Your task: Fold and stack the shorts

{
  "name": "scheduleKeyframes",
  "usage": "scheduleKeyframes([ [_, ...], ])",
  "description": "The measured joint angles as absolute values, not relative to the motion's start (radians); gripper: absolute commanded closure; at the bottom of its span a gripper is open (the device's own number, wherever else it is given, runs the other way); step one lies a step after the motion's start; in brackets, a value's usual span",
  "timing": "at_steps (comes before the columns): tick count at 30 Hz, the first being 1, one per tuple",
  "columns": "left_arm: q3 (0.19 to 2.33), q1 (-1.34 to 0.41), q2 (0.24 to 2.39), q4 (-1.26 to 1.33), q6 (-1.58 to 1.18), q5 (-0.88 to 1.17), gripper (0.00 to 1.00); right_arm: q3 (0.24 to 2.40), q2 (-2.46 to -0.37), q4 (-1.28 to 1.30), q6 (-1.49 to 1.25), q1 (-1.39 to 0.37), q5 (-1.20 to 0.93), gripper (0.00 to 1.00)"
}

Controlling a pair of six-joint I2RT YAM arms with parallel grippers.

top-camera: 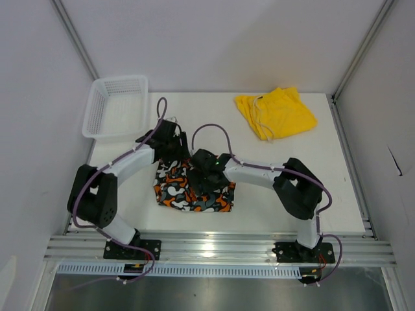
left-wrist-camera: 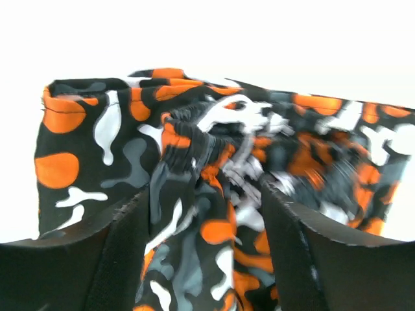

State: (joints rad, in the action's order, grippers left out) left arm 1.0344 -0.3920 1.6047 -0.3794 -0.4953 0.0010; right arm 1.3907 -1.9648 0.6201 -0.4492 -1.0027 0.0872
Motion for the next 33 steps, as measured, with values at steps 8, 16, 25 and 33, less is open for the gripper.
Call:
scheduleKeyframes([
  [8, 0.901, -0.373, 1.34, -0.385, -0.505, 0.003, 0.28, 1.267, -1.839, 0.508, -0.505, -0.85, 0.102, 0.01],
  [16, 0.759, -0.364, 1.133, -0.37, -0.526, 0.051, 0.13, 1.158, -1.737, 0.396, -0.509, -0.825, 0.018, 0.0],
  [25, 0.558, -0.258, 1.093, -0.288, -0.525, 0.094, 0.01, 1.119, -1.731, 0.379, -0.562, -0.781, 0.069, 0.0],
  [33, 0.51, -0.243, 1.1, -0.208, -0.521, 0.121, 0.01, 1.11, -1.789, 0.377, -0.59, -0.791, 0.103, 0.0],
])
